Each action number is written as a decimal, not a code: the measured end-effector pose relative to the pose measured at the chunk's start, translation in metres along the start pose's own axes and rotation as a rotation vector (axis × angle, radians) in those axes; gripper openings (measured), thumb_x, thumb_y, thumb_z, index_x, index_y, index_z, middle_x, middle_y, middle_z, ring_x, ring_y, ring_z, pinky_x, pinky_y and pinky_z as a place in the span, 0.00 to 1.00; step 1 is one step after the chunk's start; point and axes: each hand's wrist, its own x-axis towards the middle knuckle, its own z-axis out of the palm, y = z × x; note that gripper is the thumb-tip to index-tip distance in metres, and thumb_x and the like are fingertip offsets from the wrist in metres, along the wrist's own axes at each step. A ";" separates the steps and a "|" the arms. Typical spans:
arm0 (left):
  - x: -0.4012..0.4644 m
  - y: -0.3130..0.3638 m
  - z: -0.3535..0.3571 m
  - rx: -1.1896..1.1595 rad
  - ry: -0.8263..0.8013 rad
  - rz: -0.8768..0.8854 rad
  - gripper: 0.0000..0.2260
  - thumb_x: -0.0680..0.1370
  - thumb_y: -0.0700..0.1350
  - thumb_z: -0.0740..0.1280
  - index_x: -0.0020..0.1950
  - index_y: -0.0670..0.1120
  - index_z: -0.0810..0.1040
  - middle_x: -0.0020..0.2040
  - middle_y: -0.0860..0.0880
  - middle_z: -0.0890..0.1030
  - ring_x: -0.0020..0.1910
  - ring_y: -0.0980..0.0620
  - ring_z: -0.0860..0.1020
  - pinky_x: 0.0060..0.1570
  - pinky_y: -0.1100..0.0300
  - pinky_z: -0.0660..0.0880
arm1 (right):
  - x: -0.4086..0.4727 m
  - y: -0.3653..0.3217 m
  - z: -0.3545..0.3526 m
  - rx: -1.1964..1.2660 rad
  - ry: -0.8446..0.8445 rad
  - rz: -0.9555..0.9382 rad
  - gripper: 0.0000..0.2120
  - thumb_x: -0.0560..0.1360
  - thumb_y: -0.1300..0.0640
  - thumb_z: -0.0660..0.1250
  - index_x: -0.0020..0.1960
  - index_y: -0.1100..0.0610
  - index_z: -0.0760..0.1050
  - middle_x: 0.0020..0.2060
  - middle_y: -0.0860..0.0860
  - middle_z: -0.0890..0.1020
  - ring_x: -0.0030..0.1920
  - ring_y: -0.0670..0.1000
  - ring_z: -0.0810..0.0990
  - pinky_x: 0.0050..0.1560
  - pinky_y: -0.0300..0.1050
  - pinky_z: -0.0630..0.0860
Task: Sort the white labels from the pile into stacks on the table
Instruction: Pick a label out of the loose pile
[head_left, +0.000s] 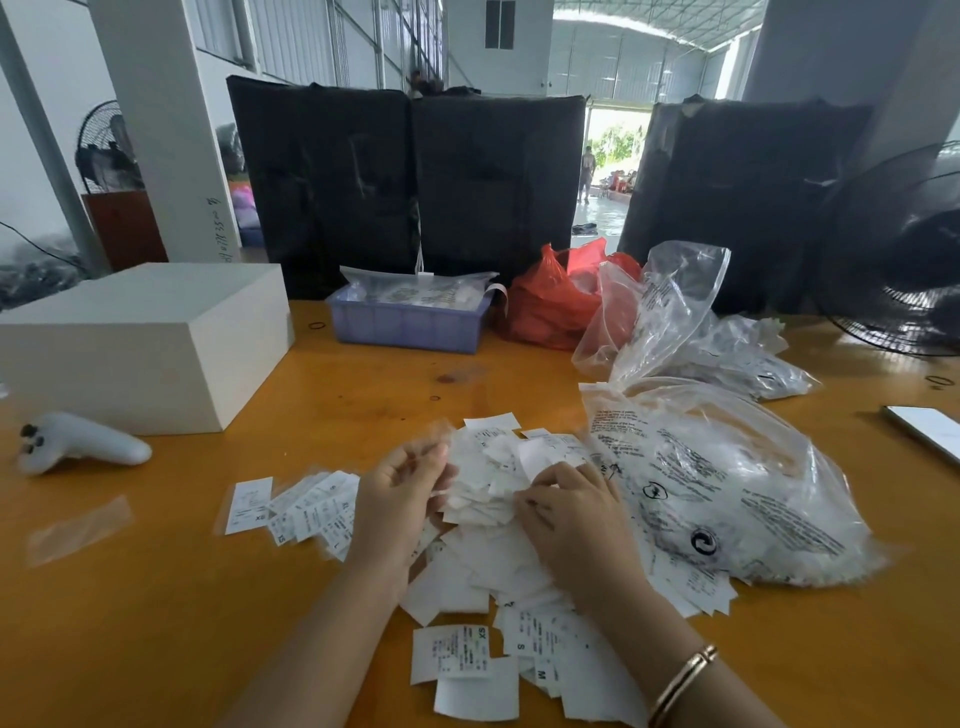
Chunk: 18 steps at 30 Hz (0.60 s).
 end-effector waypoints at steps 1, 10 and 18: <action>0.000 -0.001 0.000 0.040 0.007 0.019 0.03 0.77 0.47 0.68 0.45 0.54 0.82 0.37 0.54 0.84 0.35 0.60 0.81 0.34 0.67 0.78 | 0.000 0.000 -0.001 0.116 0.030 0.044 0.13 0.79 0.49 0.62 0.50 0.53 0.83 0.46 0.42 0.79 0.51 0.47 0.72 0.54 0.41 0.66; -0.002 -0.004 0.003 0.286 -0.267 0.084 0.06 0.70 0.49 0.74 0.42 0.49 0.82 0.40 0.49 0.84 0.42 0.48 0.82 0.44 0.55 0.81 | -0.002 0.004 -0.031 1.466 0.073 0.684 0.06 0.77 0.60 0.66 0.42 0.57 0.80 0.28 0.56 0.80 0.25 0.49 0.75 0.22 0.39 0.70; -0.007 -0.008 0.005 0.531 -0.429 0.316 0.03 0.72 0.48 0.74 0.42 0.52 0.81 0.38 0.59 0.83 0.38 0.62 0.80 0.39 0.72 0.74 | -0.002 -0.003 -0.033 1.420 0.061 0.552 0.08 0.73 0.61 0.71 0.38 0.50 0.81 0.30 0.56 0.80 0.27 0.49 0.74 0.27 0.40 0.69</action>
